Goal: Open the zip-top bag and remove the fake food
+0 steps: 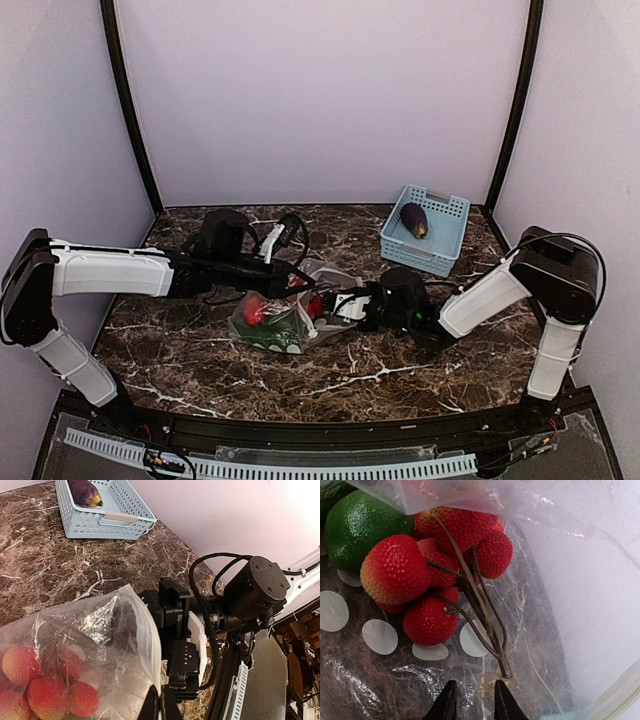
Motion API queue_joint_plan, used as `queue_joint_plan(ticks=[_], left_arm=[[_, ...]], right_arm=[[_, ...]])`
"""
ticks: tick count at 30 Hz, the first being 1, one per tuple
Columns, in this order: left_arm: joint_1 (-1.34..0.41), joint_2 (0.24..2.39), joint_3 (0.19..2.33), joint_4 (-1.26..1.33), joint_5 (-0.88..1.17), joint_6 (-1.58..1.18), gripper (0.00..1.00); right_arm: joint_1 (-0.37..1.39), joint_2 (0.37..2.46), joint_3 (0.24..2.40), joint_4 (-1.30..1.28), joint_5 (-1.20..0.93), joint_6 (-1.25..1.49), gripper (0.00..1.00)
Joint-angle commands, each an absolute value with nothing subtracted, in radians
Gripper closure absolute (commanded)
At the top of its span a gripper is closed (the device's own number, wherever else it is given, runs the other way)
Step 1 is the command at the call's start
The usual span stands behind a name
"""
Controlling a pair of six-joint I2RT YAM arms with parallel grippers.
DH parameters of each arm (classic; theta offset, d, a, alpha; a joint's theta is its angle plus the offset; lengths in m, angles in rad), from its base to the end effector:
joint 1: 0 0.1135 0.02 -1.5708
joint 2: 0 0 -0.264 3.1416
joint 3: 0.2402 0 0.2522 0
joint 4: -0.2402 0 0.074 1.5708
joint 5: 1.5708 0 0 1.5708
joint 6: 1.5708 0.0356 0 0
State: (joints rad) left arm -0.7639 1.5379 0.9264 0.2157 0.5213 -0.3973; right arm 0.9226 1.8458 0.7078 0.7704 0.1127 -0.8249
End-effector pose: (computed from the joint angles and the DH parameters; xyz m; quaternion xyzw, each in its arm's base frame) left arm 0.2355 -0.2501 0.2454 0.2870 0.7647 -0.4731 0.3301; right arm 0.2151 0.2774 0.1311 -0.6107 0.5529 -0.0188 0.5667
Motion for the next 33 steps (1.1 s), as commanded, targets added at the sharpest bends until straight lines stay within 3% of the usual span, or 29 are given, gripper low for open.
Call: queue_joint_plan(ticks=[1, 10, 24, 33], left_arm=[[-0.763, 1.486, 0.926, 0.215, 0.562, -0.398, 0.99], [-0.764, 1.477, 0.935, 0.209, 0.577, -0.408, 0.99], [-0.763, 1.49, 0.931, 0.216, 0.594, -0.408, 0.99], [-0.764, 1.51, 0.936, 0.204, 0.522, -0.4, 0.99]], right_arm=[[0.928, 1.876, 0.776, 0.804, 0.146, -0.89, 0.77], [0.924, 1.992, 0.88, 0.799, 0.183, -0.97, 0.81], [0.885, 2.113, 0.985, 0.807, 0.221, -1.012, 0.78], [0.895, 2.074, 1.018, 0.747, 0.204, -0.98, 1.0]])
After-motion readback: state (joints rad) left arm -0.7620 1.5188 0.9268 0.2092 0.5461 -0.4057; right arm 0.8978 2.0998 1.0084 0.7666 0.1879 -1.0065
